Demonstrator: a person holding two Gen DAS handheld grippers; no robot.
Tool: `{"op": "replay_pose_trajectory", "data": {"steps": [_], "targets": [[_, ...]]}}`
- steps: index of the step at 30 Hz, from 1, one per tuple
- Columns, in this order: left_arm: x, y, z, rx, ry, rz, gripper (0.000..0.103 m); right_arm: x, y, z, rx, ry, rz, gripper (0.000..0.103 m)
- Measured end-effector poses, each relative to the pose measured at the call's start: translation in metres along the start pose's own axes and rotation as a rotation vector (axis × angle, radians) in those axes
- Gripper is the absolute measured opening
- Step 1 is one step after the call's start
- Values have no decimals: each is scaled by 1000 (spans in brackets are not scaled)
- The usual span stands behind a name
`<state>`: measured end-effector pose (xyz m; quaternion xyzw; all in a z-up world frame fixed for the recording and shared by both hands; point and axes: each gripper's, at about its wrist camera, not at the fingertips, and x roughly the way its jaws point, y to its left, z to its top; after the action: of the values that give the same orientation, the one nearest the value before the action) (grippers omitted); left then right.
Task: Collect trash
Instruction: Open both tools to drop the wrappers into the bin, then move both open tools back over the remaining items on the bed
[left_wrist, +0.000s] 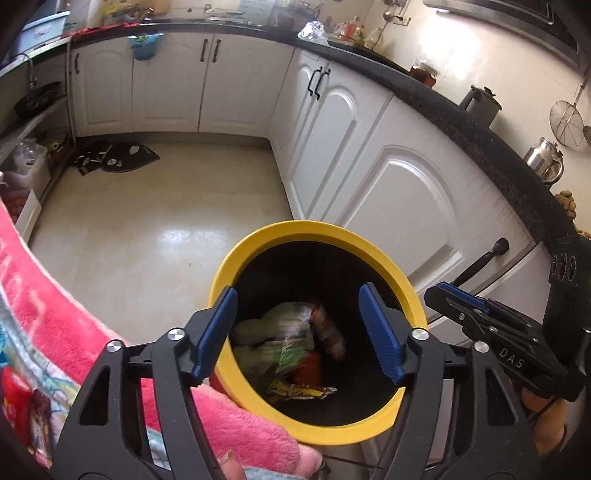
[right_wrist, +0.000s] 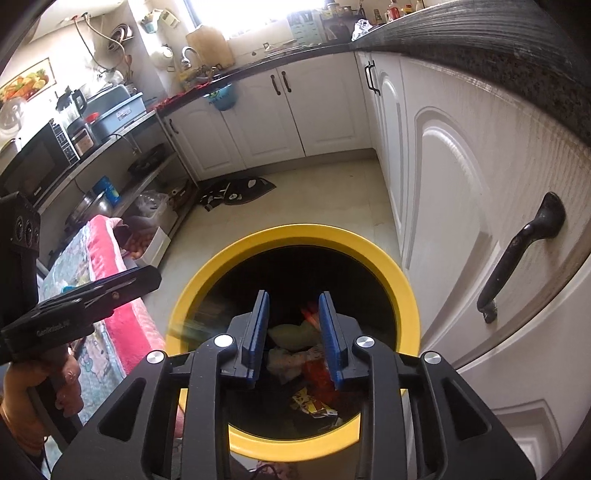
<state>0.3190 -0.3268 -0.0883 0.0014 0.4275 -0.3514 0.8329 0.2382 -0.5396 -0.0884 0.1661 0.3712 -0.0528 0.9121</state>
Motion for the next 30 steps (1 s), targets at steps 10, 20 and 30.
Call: {"op": "replay_pose_trajectory", "data": {"steps": [10, 20, 30], "targets": [[-64, 12, -11, -26, -97, 51, 85, -21, 27, 6, -58, -57, 24, 51], [-134, 44, -36, -130, -187, 129, 92, -51, 63, 13, -124, -132, 68, 73], [-210, 70, -65, -195, -295, 218, 92, -74, 122, 5, -226, -155, 175, 82]]}}
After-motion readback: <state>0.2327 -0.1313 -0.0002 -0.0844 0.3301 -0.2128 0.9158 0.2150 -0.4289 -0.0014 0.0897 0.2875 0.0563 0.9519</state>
